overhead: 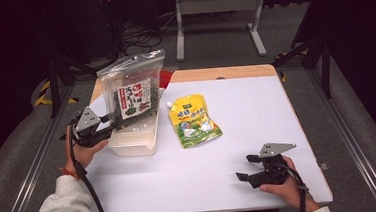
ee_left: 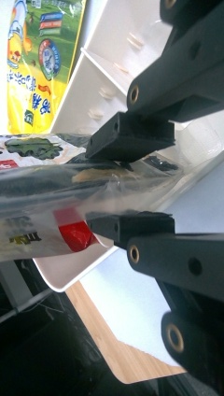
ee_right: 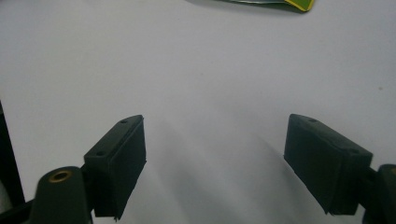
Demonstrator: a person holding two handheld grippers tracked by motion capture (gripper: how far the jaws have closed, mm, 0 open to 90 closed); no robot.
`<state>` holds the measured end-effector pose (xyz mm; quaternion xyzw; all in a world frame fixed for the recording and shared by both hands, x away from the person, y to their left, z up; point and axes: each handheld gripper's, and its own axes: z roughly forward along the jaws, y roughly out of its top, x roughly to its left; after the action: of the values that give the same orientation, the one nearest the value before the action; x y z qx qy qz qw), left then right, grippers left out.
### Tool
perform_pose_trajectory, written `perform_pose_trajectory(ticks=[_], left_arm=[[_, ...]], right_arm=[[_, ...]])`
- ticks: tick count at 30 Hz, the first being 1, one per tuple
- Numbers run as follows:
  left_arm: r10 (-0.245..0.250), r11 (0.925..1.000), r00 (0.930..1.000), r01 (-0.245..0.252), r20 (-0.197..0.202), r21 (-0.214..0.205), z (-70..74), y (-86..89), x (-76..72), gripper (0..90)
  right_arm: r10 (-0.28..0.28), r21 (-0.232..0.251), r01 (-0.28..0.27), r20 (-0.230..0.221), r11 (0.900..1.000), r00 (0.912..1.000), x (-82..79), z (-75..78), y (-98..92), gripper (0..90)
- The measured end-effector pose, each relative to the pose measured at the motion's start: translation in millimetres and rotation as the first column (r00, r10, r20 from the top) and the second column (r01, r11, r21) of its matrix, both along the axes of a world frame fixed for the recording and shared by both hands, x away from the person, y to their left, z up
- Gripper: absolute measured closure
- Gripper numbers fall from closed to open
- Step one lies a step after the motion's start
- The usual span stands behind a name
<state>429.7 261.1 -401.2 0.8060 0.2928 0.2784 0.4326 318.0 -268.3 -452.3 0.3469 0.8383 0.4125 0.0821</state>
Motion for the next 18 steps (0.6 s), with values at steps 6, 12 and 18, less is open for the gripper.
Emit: perform_pose_trajectory(ticks=[6, 12, 18], left_arm=[[-0.001, 1.0000, 0.9999, 0.001, -0.011, 0.002, -3.6, -1.2, 2.9, 70.2], [-0.032, 0.9989, 0.9989, 0.033, -0.034, 0.032, -11.9, 2.3, 0.5, 72.0], [-0.018, 0.9998, 0.9989, 0.018, -0.043, -0.001, -12.8, 2.5, -0.9, 71.1]], right_arm=[[0.012, -0.013, -0.012, -0.011, 0.9999, 0.9999, 1.9, -3.1, 0.4, 20.9], [0.014, -0.009, -0.014, -0.005, 0.9999, 0.9999, 1.3, -1.9, 1.3, 20.9], [0.012, -0.010, -0.012, -0.001, 0.9999, 0.9999, 1.2, -0.6, 1.6, 20.8]])
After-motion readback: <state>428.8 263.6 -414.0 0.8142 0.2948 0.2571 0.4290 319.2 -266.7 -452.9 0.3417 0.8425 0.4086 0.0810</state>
